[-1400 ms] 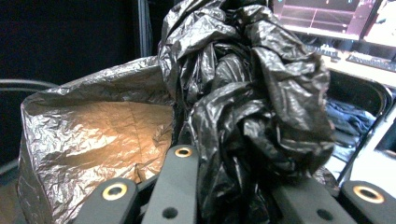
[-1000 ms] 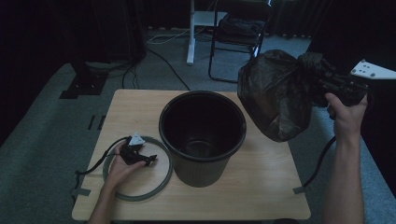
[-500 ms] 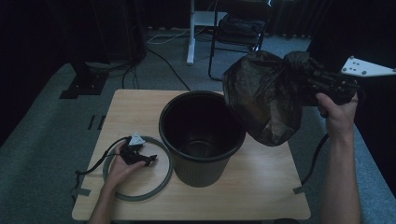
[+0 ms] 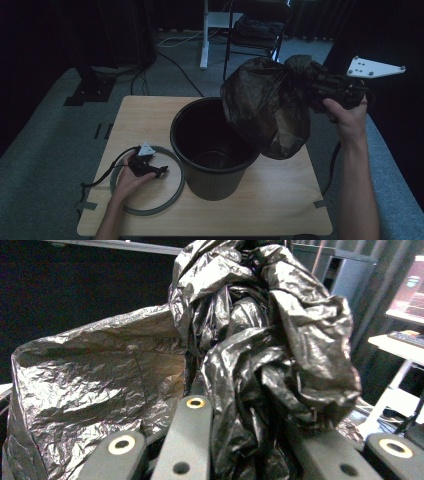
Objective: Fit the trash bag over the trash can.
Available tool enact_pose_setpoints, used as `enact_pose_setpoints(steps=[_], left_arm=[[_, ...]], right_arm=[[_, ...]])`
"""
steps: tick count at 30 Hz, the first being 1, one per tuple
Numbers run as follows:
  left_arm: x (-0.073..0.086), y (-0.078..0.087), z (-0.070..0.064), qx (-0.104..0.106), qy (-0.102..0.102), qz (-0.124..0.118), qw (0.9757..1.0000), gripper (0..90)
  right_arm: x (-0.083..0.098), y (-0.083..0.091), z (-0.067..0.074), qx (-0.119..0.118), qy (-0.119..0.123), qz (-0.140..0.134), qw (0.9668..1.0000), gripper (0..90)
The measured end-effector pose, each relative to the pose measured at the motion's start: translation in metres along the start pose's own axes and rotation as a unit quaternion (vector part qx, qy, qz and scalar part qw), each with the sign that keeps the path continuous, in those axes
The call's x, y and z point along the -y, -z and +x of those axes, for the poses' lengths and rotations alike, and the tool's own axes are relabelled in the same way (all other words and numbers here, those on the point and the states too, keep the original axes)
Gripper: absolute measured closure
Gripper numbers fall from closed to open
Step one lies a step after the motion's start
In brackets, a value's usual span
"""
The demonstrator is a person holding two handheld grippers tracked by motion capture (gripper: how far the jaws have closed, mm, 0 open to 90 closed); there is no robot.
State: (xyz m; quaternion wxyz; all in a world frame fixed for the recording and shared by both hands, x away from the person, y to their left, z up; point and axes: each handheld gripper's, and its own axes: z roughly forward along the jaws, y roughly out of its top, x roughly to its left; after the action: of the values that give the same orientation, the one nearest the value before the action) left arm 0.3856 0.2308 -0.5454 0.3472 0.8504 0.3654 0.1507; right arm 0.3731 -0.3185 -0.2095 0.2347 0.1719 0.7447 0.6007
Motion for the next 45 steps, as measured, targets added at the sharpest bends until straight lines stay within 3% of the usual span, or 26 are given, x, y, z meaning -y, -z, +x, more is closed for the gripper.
enact_pose_setpoints(steps=[16, 29, 45], left_arm=[[0.000, 0.000, 0.000, 0.000, 0.000, 0.000, 1.0000, 10.8], [0.000, 0.000, 0.000, 0.000, 0.000, -0.001, 1.0000, 10.8], [0.000, 0.000, 0.000, 0.000, 0.000, 0.000, 1.0000, 10.8]], right_arm=[[-0.011, -0.028, 0.011, -0.046, 0.003, -0.011, 0.9989, 82.4], [-0.020, -0.058, 0.025, -0.100, 0.001, -0.021, 0.9948, 82.3], [-0.025, -0.097, 0.041, -0.137, 0.005, -0.003, 0.9906, 82.3]])
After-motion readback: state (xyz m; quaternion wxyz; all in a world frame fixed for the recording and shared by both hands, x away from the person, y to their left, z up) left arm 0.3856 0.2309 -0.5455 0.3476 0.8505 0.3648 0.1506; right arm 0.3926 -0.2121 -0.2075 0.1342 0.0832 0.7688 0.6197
